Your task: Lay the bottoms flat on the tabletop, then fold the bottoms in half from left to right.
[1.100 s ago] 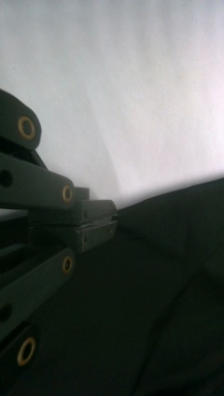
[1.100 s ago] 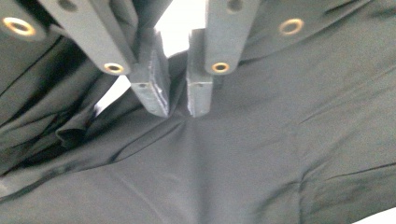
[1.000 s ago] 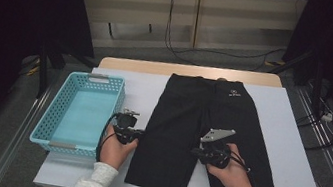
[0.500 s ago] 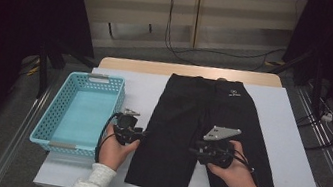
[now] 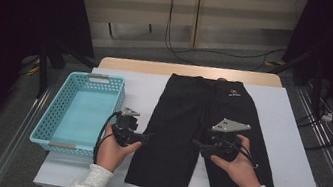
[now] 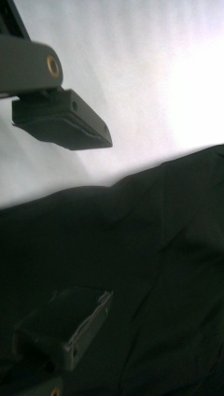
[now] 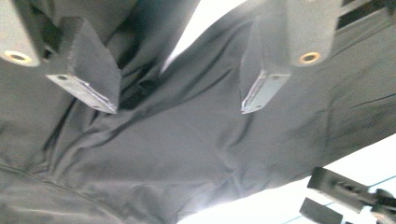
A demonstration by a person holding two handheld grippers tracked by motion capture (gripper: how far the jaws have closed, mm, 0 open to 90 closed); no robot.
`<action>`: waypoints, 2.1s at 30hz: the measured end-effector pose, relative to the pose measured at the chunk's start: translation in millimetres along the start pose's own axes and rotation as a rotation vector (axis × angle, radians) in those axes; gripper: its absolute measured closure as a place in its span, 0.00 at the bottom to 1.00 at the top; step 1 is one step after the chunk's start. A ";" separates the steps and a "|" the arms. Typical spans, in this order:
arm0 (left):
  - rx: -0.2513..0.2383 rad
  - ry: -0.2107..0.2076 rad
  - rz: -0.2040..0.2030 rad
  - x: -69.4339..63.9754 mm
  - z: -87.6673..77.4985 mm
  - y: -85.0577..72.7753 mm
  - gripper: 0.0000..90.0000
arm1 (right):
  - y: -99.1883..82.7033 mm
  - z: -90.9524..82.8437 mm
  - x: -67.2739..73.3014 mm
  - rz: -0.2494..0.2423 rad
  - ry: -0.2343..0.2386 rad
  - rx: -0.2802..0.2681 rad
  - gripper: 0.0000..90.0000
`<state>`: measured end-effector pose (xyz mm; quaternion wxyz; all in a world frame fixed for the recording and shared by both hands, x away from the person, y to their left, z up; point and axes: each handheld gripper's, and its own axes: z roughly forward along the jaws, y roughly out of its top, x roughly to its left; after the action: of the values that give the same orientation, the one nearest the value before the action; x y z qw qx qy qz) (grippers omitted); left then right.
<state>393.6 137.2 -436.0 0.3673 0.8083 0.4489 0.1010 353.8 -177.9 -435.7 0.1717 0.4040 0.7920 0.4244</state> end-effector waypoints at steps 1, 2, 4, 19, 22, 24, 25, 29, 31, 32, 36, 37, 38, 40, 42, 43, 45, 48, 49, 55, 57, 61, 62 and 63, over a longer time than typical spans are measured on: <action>0.002 -0.011 -0.001 0.1 -0.4 0.2 0.21 | -0.1 -0.1 -1.1 0.004 -0.005 -0.001 0.30; 0.003 -0.010 -0.003 -0.1 -0.5 0.4 0.20 | 0.0 -0.2 -2.2 0.005 -0.009 -0.002 0.30; -0.004 -0.010 0.006 -0.6 -0.6 0.5 0.18 | 0.0 -0.6 -4.2 0.015 -0.009 -0.004 0.28; 0.052 -0.005 0.022 -1.0 0.5 -6.5 0.16 | -1.2 -5.7 -14.3 0.049 -0.035 -0.025 0.22; 0.052 -0.006 0.021 -1.7 2.1 -7.5 0.16 | -1.1 -5.6 -13.7 0.046 -0.032 -0.027 0.22; 0.055 -0.003 0.027 -1.9 2.7 -7.7 0.16 | -1.1 -5.7 -13.3 0.042 -0.033 -0.027 0.22; 0.055 -0.002 0.028 -1.6 3.0 -7.8 0.16 | -1.0 -5.8 -13.2 0.042 -0.032 -0.027 0.22; 0.051 0.000 0.028 -1.8 3.6 -8.0 0.16 | -0.7 -6.3 -12.9 0.042 -0.031 -0.032 0.22; 0.053 0.002 0.032 -1.7 3.7 -7.8 0.16 | -0.7 -6.3 -12.8 0.040 -0.030 -0.034 0.22; 0.051 0.000 0.032 -1.8 3.9 -7.8 0.16 | -0.7 -6.3 -12.6 0.040 -0.028 -0.033 0.22; 0.053 0.005 0.044 -3.7 6.9 -9.1 0.16 | -0.4 -6.2 -12.1 0.034 -0.028 -0.036 0.22; 0.056 0.003 0.041 -4.2 7.6 -9.4 0.16 | -0.4 -6.1 -12.0 0.033 -0.029 -0.036 0.22; 0.055 0.005 0.044 -4.3 8.1 -9.6 0.16 | -0.3 -6.1 -11.9 0.035 -0.026 -0.035 0.22; 0.056 0.006 0.042 -4.0 8.4 -9.5 0.16 | -0.3 -6.1 -11.7 0.031 -0.026 -0.037 0.21; 0.058 0.005 0.047 -3.6 8.5 -9.1 0.16 | -0.4 -6.4 -11.6 0.031 -0.024 -0.036 0.21; 0.058 0.008 0.051 -3.7 9.0 -9.0 0.16 | -0.4 -6.6 -11.7 0.028 -0.025 -0.036 0.21; 0.058 0.016 0.055 -4.3 10.0 -9.3 0.16 | -0.3 -6.9 -11.5 0.030 -0.022 -0.038 0.21; 0.063 0.016 0.053 -3.1 10.9 -9.9 0.16 | -0.4 -7.0 -11.3 0.029 -0.019 -0.037 0.21; 0.062 0.025 0.058 -2.7 11.7 -10.4 0.16 | -0.4 -7.1 -11.1 0.030 -0.019 -0.037 0.21; 0.059 0.039 0.073 -2.7 13.7 -9.9 0.16 | -1.2 -8.1 -10.6 0.022 -0.013 -0.034 0.21; 0.059 0.045 0.073 -2.2 15.1 -10.9 0.16 | -1.3 -8.5 -10.9 0.024 -0.015 -0.037 0.21; 0.060 0.059 0.078 -1.8 15.7 -11.7 0.16 | -1.4 -8.2 -10.7 0.023 -0.013 -0.034 0.21; 0.062 0.064 0.089 -2.7 16.2 -11.8 0.16 | -1.5 -8.1 -10.6 0.019 -0.015 -0.034 0.20; 0.066 0.066 0.097 -3.6 16.3 -11.7 0.16 | -1.6 -7.9 -10.4 0.018 -0.014 -0.034 0.20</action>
<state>392.0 129.9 -455.0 0.3199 0.8370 0.4244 0.1303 354.5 -190.8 -433.1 0.1805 0.4112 0.7798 0.4362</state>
